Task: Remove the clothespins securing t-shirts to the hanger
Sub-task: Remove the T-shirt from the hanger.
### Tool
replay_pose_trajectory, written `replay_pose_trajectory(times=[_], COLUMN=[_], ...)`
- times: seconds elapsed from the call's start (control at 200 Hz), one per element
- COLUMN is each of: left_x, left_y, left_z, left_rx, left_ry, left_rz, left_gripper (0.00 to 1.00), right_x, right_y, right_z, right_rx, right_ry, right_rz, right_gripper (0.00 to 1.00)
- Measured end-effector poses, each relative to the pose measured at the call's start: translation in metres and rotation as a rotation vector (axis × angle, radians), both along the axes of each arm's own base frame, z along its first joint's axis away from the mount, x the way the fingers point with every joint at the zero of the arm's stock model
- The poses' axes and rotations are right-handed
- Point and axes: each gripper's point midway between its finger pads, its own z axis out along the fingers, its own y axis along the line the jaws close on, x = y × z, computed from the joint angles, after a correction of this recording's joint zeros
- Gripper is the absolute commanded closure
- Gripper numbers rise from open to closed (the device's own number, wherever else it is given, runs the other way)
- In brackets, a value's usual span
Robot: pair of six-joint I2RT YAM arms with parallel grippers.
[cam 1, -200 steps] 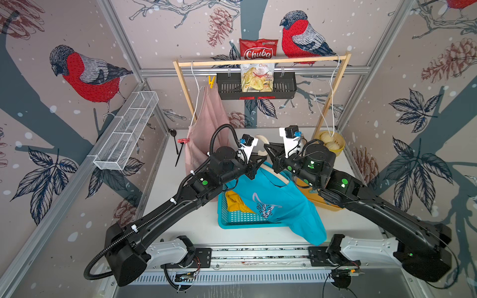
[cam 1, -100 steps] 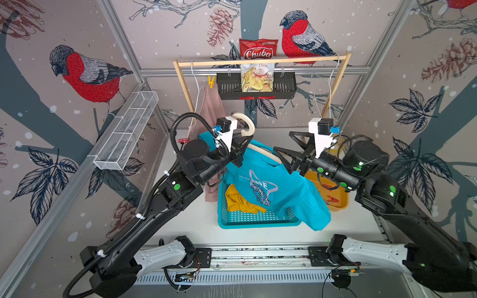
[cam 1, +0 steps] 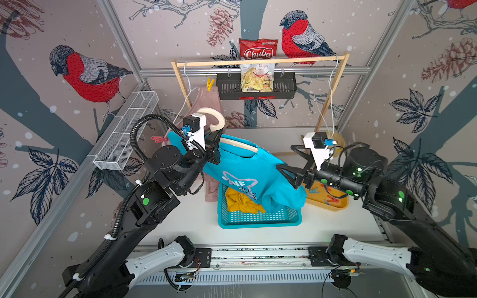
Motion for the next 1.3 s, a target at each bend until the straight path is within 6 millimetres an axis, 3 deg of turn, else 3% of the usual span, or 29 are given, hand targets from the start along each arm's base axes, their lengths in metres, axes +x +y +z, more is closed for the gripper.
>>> replay_pose_trajectory(times=[0.09, 0.215, 0.365, 0.525, 0.785, 1.021, 1.301], left_x=[0.001, 0.004, 0.006, 0.007, 0.005, 0.002, -0.001], left_y=[0.004, 0.007, 0.012, 0.022, 0.032, 0.037, 0.041], left_z=[0.0, 0.001, -0.001, -0.001, 0.001, 0.003, 0.002], left_rx=[0.005, 0.012, 0.025, 0.036, 0.042, 0.034, 0.033], left_ry=[0.002, -0.001, 0.008, 0.008, -0.001, -0.008, -0.01], left_rz=[0.023, 0.05, 0.08, 0.13, 0.172, 0.179, 0.185], left_gripper=[1.0, 1.0, 1.0, 1.0, 1.0, 1.0, 1.0], right_x=[0.008, 0.012, 0.015, 0.013, 0.014, 0.022, 0.041], right_y=[0.005, 0.012, 0.016, 0.013, 0.008, 0.009, -0.012], right_z=[-0.021, -0.036, -0.046, -0.049, -0.06, -0.067, -0.07], right_rx=[-0.068, -0.115, -0.152, -0.157, -0.166, -0.183, -0.19], right_ry=[0.022, 0.025, 0.024, 0.026, 0.04, 0.057, 0.049], right_rz=[-0.018, -0.013, -0.006, -0.005, -0.008, -0.021, -0.132], right_gripper=[0.03, 0.06, 0.21, 0.28, 0.59, 1.0, 1.0])
